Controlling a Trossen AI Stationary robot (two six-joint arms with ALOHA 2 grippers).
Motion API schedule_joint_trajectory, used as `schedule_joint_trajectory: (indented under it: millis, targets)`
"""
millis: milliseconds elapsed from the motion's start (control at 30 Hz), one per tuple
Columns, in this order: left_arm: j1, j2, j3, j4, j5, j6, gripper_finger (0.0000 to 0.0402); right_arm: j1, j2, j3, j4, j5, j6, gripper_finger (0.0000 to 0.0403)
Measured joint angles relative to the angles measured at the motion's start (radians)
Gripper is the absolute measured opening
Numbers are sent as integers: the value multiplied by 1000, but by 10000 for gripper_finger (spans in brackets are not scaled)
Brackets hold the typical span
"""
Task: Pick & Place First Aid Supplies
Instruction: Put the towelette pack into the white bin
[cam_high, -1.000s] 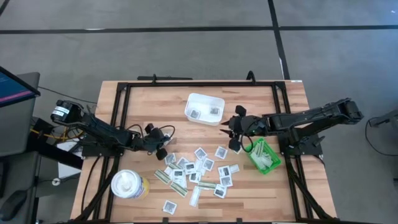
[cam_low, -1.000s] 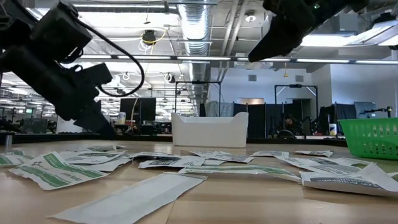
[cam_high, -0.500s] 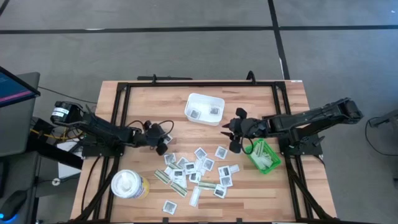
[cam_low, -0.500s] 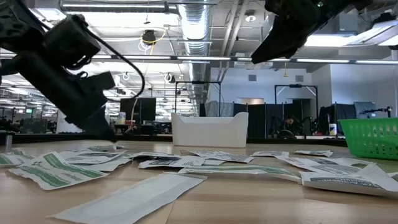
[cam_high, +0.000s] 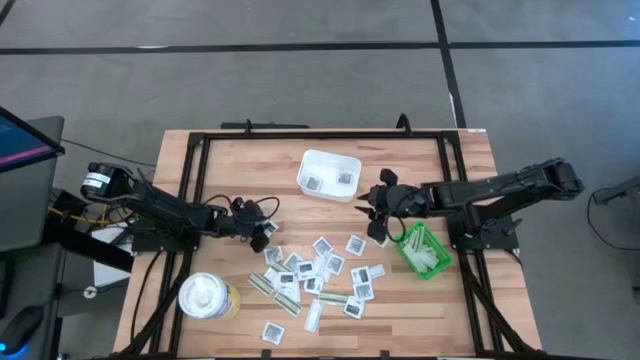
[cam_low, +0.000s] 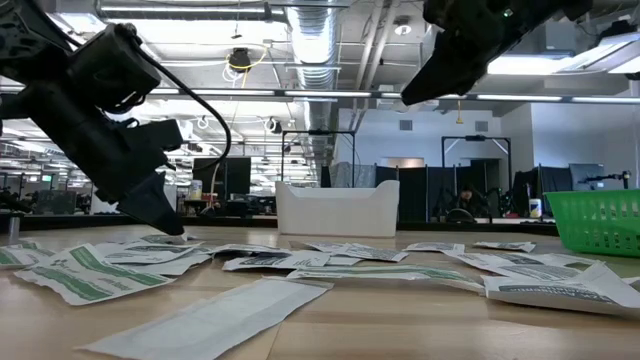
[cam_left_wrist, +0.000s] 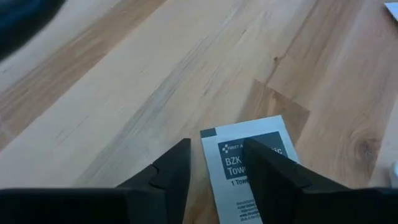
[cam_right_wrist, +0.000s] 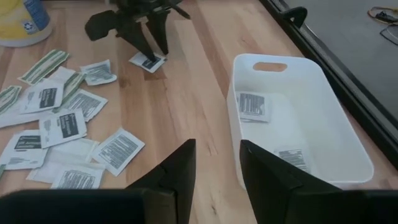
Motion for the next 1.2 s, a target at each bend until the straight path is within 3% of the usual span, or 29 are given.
schedule_joint_trajectory:
  millis: [167,433,800,933,1100,1200]
  targets:
    - [-12,-26,0,23,8,84,130,-25,0,0,0,0,0,118]
    - [-12,-66,1,22,-6,89,125,-26,0,0,0,0,0,118]
    - [-13,12,-43,44,-23,-11,121,-27,0,0,0,-4,3,118]
    - [-12,19,-46,43,-33,-6,92,-27,0,0,2,-4,3,118]
    - [-12,21,-47,61,-43,52,14,-27,0,0,4,-4,3,118]
    - [-12,27,-51,141,-53,123,8,-27,0,0,15,-4,4,118]
